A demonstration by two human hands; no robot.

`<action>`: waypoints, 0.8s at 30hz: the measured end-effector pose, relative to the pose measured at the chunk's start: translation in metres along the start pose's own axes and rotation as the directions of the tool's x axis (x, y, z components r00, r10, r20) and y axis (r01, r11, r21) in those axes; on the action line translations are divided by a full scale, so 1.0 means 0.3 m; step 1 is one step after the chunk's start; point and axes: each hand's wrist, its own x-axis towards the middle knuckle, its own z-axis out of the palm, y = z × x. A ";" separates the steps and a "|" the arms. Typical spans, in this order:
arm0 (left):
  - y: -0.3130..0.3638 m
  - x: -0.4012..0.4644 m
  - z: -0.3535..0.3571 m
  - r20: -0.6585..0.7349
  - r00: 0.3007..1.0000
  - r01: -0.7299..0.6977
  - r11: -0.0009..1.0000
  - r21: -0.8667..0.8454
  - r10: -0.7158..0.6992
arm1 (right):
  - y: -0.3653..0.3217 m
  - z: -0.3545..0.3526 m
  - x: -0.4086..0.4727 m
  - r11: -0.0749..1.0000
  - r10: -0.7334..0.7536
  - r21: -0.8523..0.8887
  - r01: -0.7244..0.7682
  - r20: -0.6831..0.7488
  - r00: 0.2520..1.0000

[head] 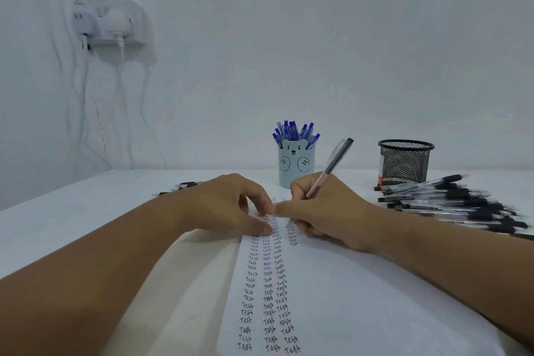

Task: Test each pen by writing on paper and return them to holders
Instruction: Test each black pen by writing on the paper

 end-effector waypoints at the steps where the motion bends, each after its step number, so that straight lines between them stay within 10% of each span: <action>1: -0.003 0.000 0.001 0.003 1.000 -0.005 1.000 0.003 0.005 | 0.005 0.003 0.000 0.999 -0.006 -0.033 0.006 0.006 1.000; 24: -0.020 0.008 0.003 0.013 1.000 0.001 1.000 -0.007 -0.001 | 0.002 0.006 -0.008 0.974 -0.036 -0.217 0.061 0.117 0.992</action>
